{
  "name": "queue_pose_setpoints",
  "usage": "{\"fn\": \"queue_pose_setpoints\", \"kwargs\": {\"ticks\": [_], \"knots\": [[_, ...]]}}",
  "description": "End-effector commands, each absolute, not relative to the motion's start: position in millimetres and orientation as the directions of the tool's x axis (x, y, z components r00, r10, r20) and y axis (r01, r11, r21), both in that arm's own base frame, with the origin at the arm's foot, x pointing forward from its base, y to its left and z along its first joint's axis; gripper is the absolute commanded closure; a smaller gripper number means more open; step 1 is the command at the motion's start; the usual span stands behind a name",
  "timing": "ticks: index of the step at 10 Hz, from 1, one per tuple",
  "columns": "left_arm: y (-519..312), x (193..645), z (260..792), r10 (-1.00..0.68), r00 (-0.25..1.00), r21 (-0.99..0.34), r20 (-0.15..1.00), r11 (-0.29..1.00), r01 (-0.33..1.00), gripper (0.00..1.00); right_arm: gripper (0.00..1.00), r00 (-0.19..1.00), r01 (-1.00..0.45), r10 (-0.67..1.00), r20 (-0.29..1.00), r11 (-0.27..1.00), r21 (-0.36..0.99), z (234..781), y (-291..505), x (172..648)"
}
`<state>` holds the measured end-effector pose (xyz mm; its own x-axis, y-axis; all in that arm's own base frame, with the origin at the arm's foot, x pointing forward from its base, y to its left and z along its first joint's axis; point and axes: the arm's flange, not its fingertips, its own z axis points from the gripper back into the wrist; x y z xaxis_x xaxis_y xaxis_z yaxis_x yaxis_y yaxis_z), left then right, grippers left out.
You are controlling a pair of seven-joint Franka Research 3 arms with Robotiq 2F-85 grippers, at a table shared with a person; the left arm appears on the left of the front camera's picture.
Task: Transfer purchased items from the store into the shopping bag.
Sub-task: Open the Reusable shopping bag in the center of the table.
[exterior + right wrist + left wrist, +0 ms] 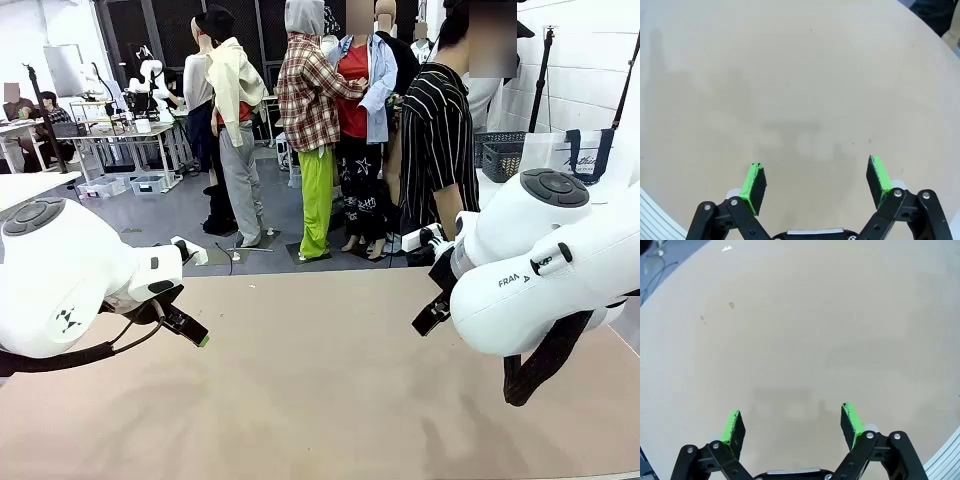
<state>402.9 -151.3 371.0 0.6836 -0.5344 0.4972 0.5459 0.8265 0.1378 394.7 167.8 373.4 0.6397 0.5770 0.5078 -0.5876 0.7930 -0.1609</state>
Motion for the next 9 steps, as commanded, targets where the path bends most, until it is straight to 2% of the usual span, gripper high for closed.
{"fn": "queue_pose_setpoints", "kwargs": {"ticks": [1, 9], "knots": [[-151.3, 402.8, 371.1, -0.534, 0.683, 0.138, 0.498, 0.826, 0.546, 0.0, 0.0, 0.64, -0.588, 0.577, 0.508, 0.793, -0.161, 373.4, 167.8, 394.7], [-152.5, 402.4, 371.0, -0.536, 0.682, 0.139, 0.497, 0.825, 0.548, 0.0, 0.0, 0.64, -0.588, 0.577, 0.508, 0.793, -0.161, 373.4, 167.8, 394.7]]}}
